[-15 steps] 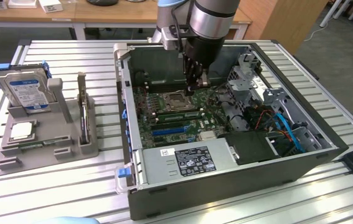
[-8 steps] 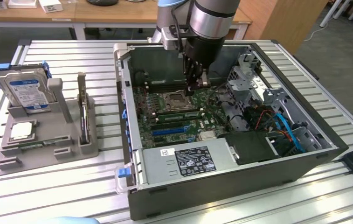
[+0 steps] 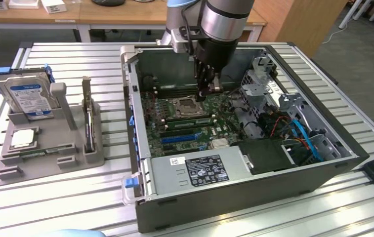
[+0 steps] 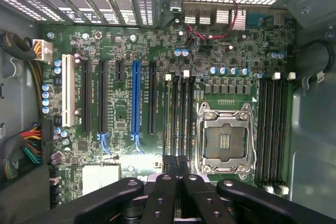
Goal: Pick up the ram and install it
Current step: 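Press down the ram until it locks into place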
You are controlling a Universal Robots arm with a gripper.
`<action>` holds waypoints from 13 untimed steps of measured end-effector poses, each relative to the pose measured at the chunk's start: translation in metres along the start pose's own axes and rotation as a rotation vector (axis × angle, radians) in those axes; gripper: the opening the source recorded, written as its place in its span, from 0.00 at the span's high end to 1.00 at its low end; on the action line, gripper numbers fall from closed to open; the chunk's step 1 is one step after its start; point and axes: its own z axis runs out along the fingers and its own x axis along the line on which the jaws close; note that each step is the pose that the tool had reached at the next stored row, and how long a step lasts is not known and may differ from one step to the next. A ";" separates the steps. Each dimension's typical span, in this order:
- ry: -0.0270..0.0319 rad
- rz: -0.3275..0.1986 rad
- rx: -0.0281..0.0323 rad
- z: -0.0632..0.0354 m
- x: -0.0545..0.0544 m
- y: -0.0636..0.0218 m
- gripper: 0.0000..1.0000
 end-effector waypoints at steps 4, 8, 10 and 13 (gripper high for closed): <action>-0.0016 0.066 0.0032 0.0000 0.000 0.0000 0.90; -0.0033 0.134 0.0063 0.0000 0.000 0.0000 0.90; -0.0042 0.171 0.0080 0.0001 0.000 0.0000 0.90; -0.0055 0.224 0.0104 0.0001 0.000 0.0000 0.90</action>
